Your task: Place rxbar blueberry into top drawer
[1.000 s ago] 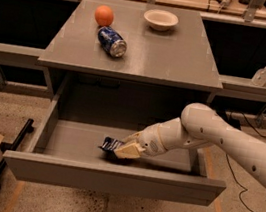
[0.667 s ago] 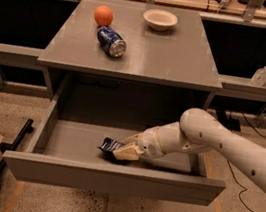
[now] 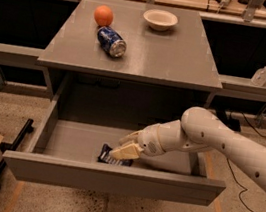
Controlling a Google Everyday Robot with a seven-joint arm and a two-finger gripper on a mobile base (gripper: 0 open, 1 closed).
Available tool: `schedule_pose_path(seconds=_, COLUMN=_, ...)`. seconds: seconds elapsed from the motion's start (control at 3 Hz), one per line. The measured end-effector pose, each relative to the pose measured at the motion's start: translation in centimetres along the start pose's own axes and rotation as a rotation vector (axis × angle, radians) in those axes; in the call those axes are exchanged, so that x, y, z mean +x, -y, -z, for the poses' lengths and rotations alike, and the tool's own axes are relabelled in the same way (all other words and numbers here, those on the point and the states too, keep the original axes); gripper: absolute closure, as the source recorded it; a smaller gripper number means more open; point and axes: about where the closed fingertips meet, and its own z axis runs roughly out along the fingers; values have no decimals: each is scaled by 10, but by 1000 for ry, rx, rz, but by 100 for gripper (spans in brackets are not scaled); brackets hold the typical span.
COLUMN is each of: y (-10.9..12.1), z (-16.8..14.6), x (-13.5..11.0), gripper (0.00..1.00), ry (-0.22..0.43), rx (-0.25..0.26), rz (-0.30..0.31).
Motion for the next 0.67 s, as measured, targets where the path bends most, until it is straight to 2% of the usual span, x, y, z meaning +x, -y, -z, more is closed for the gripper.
schedule_pose_path(seconds=0.33, y=-1, z=-2, x=0, gripper=0, ry=-1, rx=-4, rz=1)
schedule_pose_path(seconds=0.67, y=-1, z=-2, x=0, gripper=0, ry=-1, rx=-4, rz=1)
